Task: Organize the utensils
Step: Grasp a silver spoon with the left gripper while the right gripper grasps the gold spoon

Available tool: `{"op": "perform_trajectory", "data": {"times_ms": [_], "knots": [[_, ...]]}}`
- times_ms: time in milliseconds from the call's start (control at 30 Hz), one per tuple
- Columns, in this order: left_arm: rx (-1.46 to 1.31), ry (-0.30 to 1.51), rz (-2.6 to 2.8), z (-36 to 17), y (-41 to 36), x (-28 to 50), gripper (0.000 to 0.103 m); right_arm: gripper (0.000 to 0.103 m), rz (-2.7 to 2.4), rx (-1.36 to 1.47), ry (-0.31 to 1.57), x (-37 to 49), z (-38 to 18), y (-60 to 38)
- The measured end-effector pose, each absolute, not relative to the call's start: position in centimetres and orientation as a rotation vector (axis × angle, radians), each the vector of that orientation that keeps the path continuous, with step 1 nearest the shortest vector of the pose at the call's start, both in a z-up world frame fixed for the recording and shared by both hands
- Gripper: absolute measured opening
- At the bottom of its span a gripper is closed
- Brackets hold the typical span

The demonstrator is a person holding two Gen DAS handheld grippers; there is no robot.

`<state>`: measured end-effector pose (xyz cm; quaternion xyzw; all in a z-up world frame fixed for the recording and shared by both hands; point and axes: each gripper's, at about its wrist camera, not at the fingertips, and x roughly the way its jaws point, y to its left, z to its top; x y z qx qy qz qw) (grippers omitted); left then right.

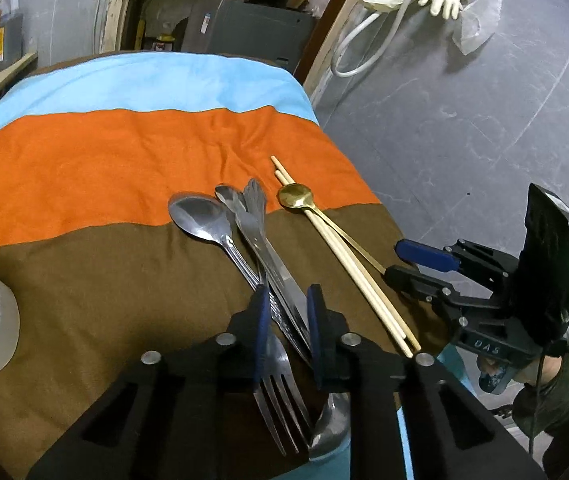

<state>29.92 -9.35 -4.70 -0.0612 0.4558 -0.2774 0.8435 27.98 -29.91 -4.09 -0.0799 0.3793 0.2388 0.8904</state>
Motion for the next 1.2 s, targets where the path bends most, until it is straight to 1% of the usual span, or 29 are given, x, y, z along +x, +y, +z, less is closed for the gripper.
{"op": "perform_trajectory", "data": {"times_ms": [67, 167, 300, 633, 767, 800, 833, 933, 1000, 1200], "knots": [[-0.139, 0.984, -0.594, -4.7, -9.4, 30.5, 0.008, 0.032, 0.496, -0.177, 0.799, 28.2, -4.0, -29.7], [-0.159, 1.021, -0.617, -5.0, -9.8, 31.1, 0.007, 0.032, 0.492, -0.208, 0.811, 28.4, -4.0, -29.2], [-0.139, 1.018, -0.615, -4.8, -10.2, 31.3, 0.007, 0.032, 0.475, -0.234, 0.83, 28.9, -3.9, -28.5], [-0.14, 1.108, -0.643, -5.1, -11.0, 33.4, 0.008, 0.032, 0.472, -0.282, 0.887, 31.7, -4.0, -26.6], [-0.149, 1.117, -0.656, -5.3, -11.2, 33.8, 0.007, 0.032, 0.473, -0.308, 0.901, 32.1, -4.1, -26.1], [-0.15, 1.114, -0.655, -5.4, -11.3, 33.8, 0.007, 0.031, 0.475, -0.314, 0.904, 32.1, -4.0, -26.0], [-0.151, 1.11, -0.658, -5.4, -11.3, 33.8, 0.007, 0.026, 0.485, -0.317, 0.911, 32.1, -4.0, -25.9], [-0.181, 1.1, -0.659, -5.6, -11.1, 33.6, 0.006, 0.016, 0.507, -0.329, 0.929, 32.1, -4.0, -25.5], [-0.199, 1.095, -0.653, -5.6, -10.7, 33.4, 0.006, 0.012, 0.51, -0.352, 0.934, 32.0, -3.9, -25.0], [-0.156, 1.091, -0.653, -5.4, -10.7, 33.0, 0.005, 0.012, 0.495, -0.402, 0.985, 33.3, -4.2, -23.9]]}}
